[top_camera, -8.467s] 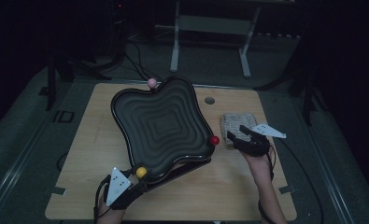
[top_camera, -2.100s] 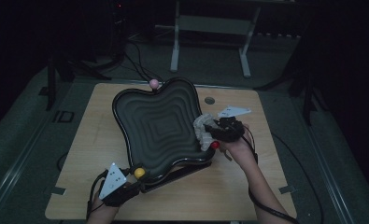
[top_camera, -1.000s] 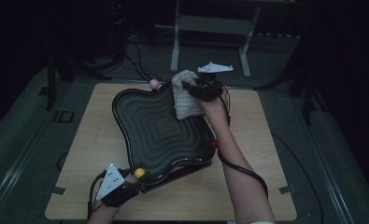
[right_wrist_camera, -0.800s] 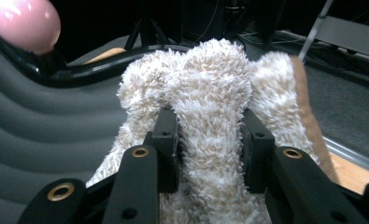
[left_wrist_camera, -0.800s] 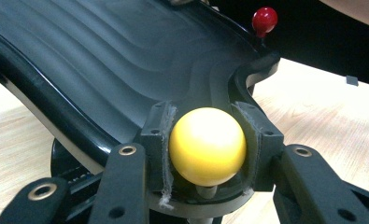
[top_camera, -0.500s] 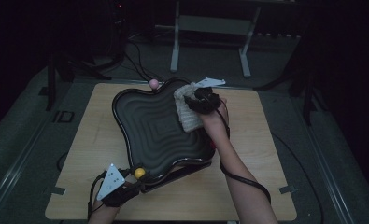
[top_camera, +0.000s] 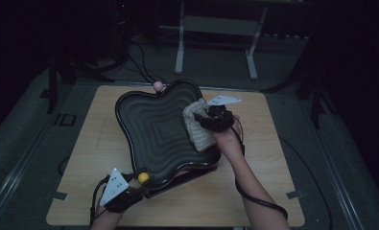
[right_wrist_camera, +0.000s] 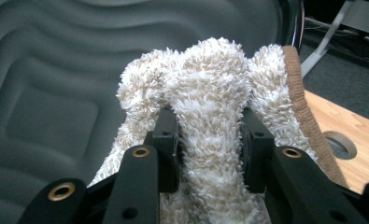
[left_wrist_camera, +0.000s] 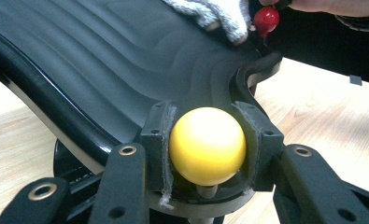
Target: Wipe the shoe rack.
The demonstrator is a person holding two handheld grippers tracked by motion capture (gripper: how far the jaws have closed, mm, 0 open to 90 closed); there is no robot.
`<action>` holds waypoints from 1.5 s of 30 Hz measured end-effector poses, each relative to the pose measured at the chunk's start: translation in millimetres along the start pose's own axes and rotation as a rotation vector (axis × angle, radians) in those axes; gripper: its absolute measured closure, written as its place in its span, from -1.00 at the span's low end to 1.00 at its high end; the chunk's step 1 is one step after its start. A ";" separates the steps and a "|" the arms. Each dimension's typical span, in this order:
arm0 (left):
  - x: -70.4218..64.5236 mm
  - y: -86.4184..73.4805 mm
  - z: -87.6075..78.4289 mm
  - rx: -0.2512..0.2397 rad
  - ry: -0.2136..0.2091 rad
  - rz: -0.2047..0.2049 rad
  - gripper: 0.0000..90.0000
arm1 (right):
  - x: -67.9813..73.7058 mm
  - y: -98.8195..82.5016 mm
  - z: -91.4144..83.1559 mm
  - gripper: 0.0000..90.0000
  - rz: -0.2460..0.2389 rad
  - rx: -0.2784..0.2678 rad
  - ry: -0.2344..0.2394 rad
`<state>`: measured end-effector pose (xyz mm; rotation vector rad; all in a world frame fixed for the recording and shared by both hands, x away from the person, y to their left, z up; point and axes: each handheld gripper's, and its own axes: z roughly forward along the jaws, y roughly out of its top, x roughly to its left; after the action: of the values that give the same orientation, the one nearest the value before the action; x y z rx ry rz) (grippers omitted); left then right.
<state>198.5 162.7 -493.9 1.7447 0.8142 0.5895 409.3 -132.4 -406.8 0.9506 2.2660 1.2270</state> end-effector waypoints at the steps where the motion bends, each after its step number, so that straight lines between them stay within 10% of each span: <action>1: -0.1 -0.1 0.0 -0.001 0.001 0.000 0.32 | 0.1 -2.3 -1.7 0.47 0.002 0.000 0.006; 45: 0.4 -1.7 0.1 -0.015 -0.004 -0.005 0.31 | 3.8 -44.0 -24.6 0.47 -0.023 0.005 0.069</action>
<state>198.4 163.2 -495.5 1.7289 0.8096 0.5876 374.9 -160.8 -430.7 0.8943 2.3278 1.2626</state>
